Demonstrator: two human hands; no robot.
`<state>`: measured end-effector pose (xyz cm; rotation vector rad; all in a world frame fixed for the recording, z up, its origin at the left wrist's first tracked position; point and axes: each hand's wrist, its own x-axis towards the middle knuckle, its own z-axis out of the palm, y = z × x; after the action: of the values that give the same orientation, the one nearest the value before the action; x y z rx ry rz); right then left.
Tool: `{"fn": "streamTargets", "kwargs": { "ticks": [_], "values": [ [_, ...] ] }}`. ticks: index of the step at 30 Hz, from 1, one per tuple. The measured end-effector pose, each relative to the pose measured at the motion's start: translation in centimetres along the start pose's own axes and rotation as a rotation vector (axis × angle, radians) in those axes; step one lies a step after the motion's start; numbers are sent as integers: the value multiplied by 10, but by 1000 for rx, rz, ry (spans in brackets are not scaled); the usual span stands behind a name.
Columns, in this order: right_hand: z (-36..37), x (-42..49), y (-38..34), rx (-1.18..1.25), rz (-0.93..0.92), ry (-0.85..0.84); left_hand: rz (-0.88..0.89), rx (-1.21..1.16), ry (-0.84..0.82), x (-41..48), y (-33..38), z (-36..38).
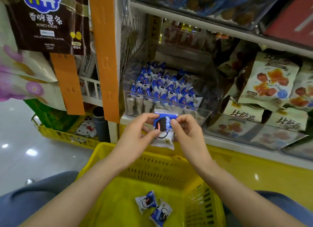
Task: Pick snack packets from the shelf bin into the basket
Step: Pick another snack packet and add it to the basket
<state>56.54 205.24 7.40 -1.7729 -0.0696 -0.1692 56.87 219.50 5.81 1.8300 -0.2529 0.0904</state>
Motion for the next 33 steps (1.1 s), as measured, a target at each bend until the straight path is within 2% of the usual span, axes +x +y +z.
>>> {"fn": "streamTargets", "kwargs": {
  "ticks": [8, 10, 13, 16, 18, 22, 25, 28, 33],
  "values": [
    [-6, 1, 3, 105, 235, -84, 30, 79, 77, -6, 0, 7],
    [-5, 0, 4, 165, 279, -73, 9, 27, 65, -7, 0, 10],
    [-3, -1, 6, 246, 300, -43, -160, -160, 64, -7, 0, 13],
    [-3, -1, 6, 161, 208, -37, -312, -287, 54, -5, -1, 12],
    [-4, 0, 5, 122, 194, -55, -259, -209, 70, -4, -3, 10],
    [-3, -3, 6, 159, 300, -152, 21, 167, 201, -6, -4, 5],
    [0, -7, 6, 227, 305, -242, 168, 433, 123, -13, -4, 11],
    [-2, -7, 5, 202, 277, -227, 215, 419, 35, -20, -2, 17],
    [-3, -4, 7, 291, 291, -144, 160, 357, 118, -17, -3, 18]
  ]
}}
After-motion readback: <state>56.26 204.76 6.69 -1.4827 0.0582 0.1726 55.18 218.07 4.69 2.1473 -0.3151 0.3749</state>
